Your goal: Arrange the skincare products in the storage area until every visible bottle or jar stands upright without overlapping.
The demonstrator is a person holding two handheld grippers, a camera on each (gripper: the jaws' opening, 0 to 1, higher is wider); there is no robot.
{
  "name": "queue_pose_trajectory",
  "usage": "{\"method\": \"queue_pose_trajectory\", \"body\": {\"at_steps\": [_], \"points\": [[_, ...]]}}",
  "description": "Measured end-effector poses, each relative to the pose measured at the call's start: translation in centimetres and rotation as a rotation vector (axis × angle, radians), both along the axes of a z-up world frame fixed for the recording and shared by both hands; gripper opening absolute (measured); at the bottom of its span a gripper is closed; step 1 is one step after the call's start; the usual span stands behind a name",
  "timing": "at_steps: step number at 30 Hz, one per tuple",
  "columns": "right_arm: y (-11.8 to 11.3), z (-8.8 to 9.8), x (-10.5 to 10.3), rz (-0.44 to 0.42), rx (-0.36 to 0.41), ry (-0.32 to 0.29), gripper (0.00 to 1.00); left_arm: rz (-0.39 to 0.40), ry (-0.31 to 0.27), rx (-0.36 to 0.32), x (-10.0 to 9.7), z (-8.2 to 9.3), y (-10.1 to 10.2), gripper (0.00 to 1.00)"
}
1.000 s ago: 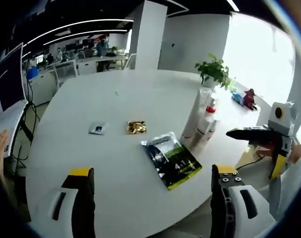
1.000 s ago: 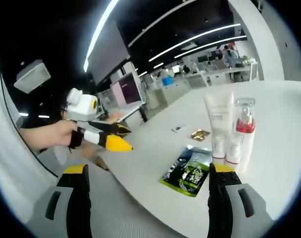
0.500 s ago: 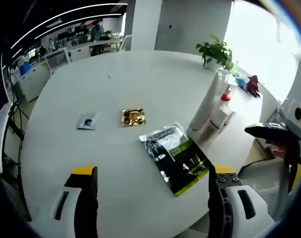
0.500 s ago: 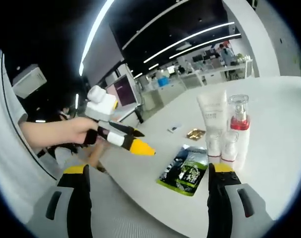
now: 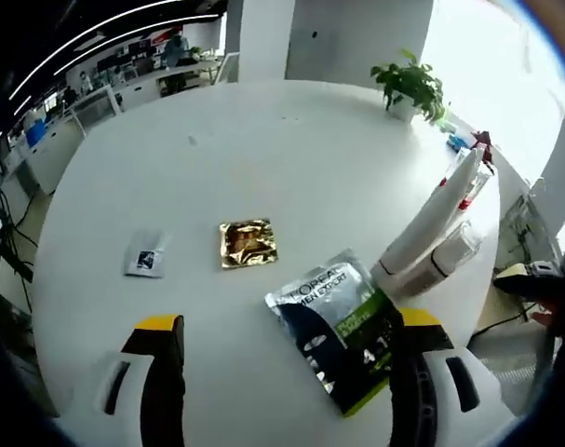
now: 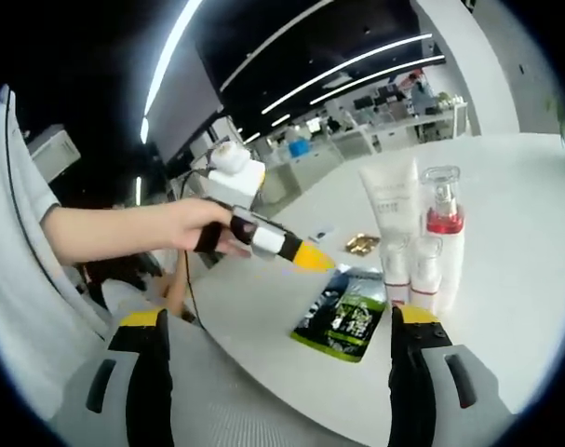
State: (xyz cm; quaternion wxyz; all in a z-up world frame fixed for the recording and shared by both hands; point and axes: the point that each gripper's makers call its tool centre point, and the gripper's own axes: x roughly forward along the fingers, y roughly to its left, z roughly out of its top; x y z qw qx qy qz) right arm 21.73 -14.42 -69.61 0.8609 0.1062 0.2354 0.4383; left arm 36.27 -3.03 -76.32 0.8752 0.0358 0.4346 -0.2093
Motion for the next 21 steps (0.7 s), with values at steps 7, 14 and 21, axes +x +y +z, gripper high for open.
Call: {"method": "queue_pose_trajectory", "body": {"at_steps": [7, 14, 21], "points": [[-0.4, -0.2, 0.4, -0.03, 0.002, 0.015, 0.98, -0.007, 0.041, 0.039, 2.1, -1.2, 0.4, 0.85], [-0.6, -0.4, 0.6, -0.046, -0.007, 0.024, 0.98, -0.023, 0.07, 0.085, 4.6, -2.2, 0.7, 0.84], [-0.8, -0.6, 0.7, -0.057, -0.013, 0.03, 0.98, 0.031, 0.115, 0.072, 6.8, -3.4, 0.6, 0.82]]}}
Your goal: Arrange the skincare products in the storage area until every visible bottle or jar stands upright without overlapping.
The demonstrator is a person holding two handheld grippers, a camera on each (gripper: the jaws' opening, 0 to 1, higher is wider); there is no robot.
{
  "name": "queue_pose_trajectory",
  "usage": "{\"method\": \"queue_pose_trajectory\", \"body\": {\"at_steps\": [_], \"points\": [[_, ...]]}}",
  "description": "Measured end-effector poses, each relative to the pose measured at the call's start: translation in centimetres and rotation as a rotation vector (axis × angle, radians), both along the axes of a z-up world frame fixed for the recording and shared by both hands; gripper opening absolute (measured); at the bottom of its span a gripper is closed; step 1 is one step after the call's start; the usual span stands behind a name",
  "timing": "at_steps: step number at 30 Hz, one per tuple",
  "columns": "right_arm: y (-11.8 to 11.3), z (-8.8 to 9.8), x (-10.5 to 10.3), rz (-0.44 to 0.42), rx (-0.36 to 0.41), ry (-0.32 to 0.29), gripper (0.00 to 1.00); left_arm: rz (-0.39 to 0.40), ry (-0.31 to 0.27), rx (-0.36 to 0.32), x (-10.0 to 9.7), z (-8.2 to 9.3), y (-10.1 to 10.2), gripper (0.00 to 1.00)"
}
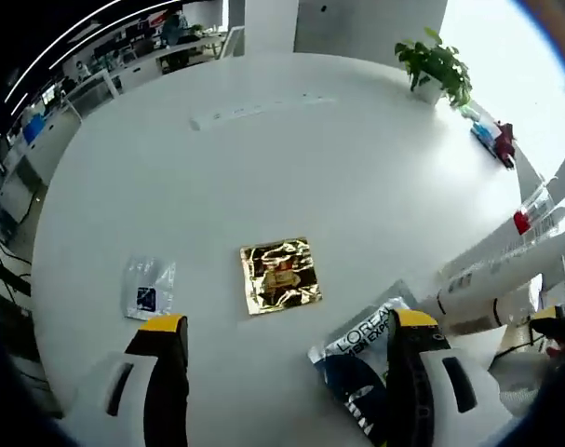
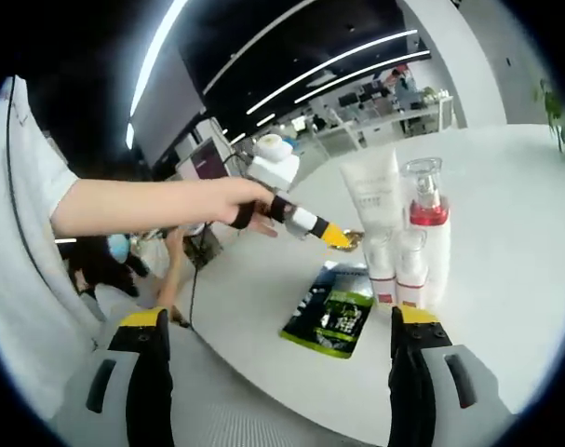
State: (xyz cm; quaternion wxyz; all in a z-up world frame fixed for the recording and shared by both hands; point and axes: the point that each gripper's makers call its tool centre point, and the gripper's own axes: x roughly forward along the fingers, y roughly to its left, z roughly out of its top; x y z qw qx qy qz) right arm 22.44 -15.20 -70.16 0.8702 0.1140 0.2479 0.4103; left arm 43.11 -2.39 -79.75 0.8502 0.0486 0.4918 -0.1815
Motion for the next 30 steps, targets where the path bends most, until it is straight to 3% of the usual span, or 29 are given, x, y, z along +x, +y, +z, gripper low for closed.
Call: {"method": "queue_pose_trajectory", "body": {"at_steps": [7, 12, 18, 30], "points": [[-0.1, -0.1, 0.2, -0.01, 0.001, 0.01, 0.97, -0.014, -0.019, 0.066, 2.1, -1.2, -0.2, 0.77], [0.0, -0.2, 0.1, -0.006, -0.003, 0.016, 0.97, -0.008, 0.004, 0.074, 2.8, -2.2, -0.3, 0.73], [0.0, -0.3, 0.0, -0.007, -0.002, 0.024, 0.97, -0.033, 0.012, 0.125, 3.0, -3.0, -0.1, 0.68], [-0.2, -0.4, 0.1, -0.014, -0.005, 0.027, 0.96, -0.018, 0.02, 0.124, 2.2, -2.7, 0.0, 0.58]]}}
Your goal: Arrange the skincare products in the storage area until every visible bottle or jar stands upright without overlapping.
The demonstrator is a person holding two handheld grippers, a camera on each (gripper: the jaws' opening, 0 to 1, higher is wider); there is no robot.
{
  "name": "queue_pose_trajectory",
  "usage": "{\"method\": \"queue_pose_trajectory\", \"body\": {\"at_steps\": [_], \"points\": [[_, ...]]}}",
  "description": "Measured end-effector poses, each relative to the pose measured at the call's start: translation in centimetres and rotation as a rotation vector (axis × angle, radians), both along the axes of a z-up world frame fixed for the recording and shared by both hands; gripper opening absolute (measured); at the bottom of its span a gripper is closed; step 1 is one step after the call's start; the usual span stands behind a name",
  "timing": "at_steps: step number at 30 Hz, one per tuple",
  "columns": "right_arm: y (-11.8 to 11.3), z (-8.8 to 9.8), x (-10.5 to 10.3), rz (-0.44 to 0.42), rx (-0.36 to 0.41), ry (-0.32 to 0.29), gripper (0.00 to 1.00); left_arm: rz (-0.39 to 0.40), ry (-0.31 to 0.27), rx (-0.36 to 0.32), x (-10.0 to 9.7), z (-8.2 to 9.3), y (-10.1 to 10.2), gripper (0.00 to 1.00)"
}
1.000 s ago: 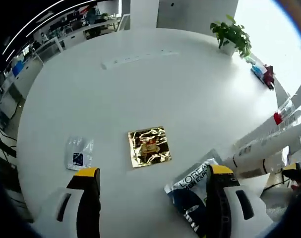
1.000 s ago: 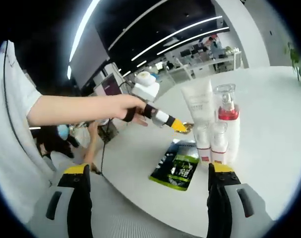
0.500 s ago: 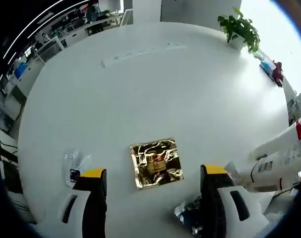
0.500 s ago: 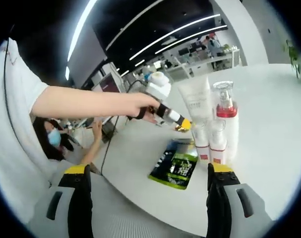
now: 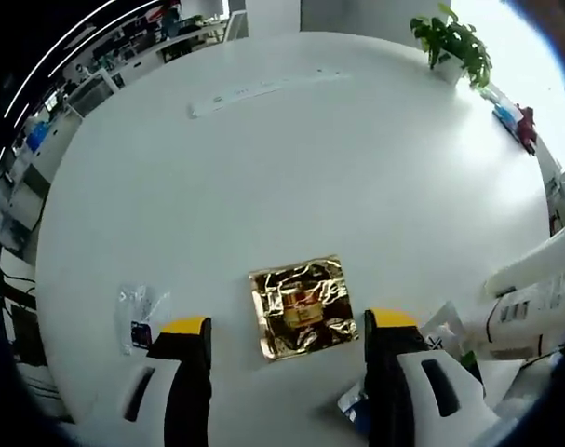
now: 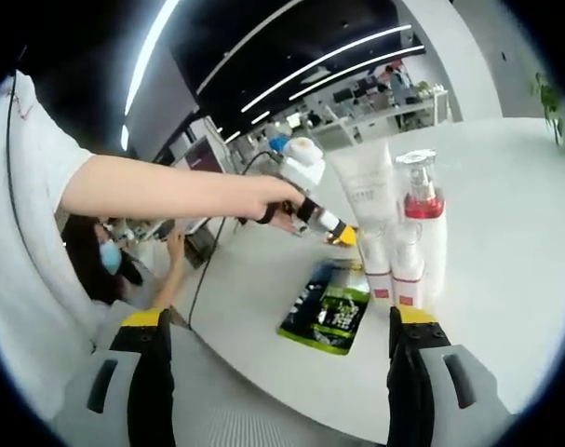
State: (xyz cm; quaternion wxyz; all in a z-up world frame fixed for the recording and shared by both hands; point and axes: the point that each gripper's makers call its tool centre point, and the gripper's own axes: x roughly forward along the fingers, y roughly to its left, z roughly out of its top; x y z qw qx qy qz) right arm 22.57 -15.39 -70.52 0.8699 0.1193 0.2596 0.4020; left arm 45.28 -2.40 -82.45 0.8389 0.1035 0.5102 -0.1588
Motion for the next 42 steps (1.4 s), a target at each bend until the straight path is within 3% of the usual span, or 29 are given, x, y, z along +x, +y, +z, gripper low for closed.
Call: {"method": "queue_pose_trajectory", "body": {"at_steps": [2, 5, 12, 24, 42], "points": [[0.0, 0.0, 0.0, -0.002, 0.001, 0.0, 0.96, -0.001, -0.005, 0.0, 0.1, 0.1, 0.2, 0.53], [0.0, 0.0, 0.0, -0.001, -0.001, -0.001, 0.96, -0.004, -0.006, 0.007, -0.1, 0.4, 0.5, 0.34], [0.0, 0.0, 0.0, -0.002, -0.004, -0.005, 0.96, -0.001, -0.012, 0.005, 0.5, 0.3, 0.7, 0.34], [0.2, 0.0, -0.1, 0.015, -0.014, -0.011, 0.95, 0.04, -0.046, -0.015, 0.0, 2.0, 1.7, 0.31], [0.5, 0.4, -0.5, 0.048, -0.01, -0.037, 0.95, 0.096, -0.067, -0.021, -4.8, 3.0, 3.8, 0.27]]}}
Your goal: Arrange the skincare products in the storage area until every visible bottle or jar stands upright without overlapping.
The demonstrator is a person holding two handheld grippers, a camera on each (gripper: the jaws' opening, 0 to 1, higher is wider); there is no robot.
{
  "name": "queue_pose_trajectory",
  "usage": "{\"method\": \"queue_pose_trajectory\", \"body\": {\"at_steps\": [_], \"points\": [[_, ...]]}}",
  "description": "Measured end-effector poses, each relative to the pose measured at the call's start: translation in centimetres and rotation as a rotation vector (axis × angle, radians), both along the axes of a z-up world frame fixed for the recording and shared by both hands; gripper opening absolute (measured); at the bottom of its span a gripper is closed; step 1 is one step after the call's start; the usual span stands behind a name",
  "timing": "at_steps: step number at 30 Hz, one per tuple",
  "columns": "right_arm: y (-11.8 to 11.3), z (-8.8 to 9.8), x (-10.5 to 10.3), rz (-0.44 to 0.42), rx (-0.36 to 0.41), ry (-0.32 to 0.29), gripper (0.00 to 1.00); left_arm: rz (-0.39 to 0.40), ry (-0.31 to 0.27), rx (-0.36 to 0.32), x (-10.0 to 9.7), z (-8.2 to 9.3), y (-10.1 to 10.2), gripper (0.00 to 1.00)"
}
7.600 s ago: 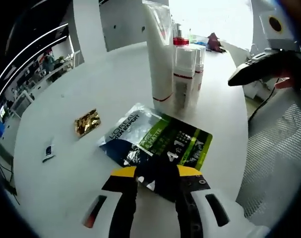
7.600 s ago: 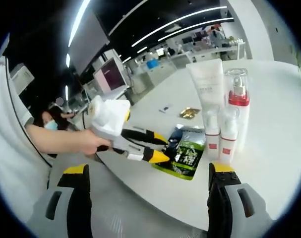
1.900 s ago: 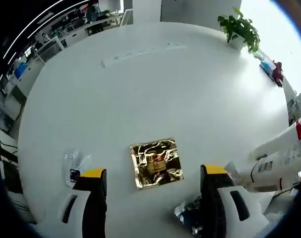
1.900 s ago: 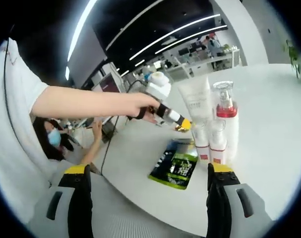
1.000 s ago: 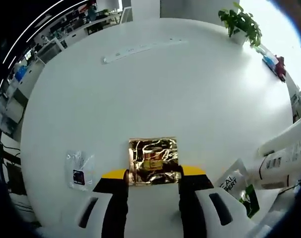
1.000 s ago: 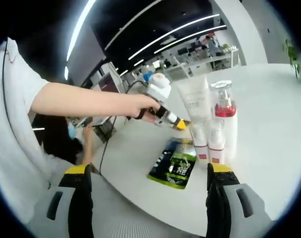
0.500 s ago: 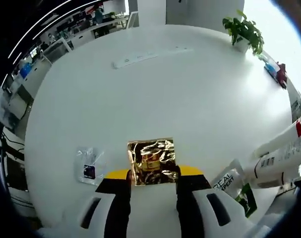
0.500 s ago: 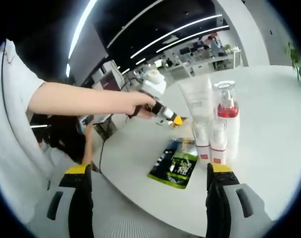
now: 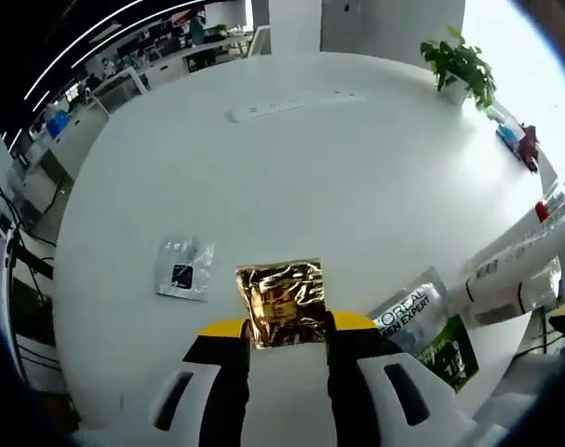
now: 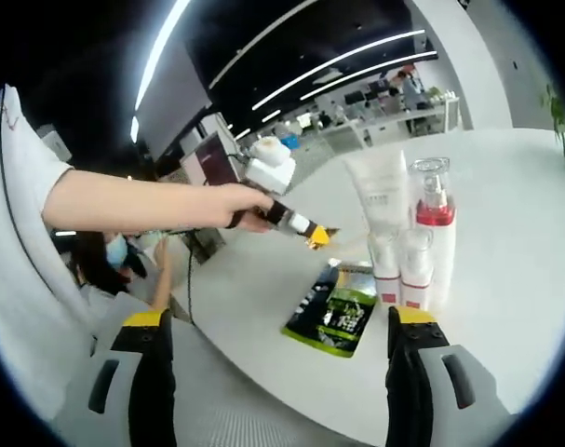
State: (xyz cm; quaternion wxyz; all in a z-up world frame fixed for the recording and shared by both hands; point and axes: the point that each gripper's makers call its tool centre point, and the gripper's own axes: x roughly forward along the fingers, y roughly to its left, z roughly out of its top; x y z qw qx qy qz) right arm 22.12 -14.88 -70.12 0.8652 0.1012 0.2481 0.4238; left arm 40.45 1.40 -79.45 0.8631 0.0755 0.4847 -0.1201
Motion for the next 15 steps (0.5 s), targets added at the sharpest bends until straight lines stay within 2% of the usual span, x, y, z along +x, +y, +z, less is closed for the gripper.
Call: {"method": "queue_pose_trajectory", "body": {"at_steps": [10, 15], "points": [[0.3, 0.0, -0.3, 0.026, -0.01, -0.011, 0.94, 0.058, 0.023, -0.025, -3.0, -0.1, 1.3, 0.27], [0.4, -0.1, -0.3, 0.034, -0.025, -0.026, 0.93, 0.088, 0.04, -0.029, -5.1, -0.4, 2.0, 0.27]]}}
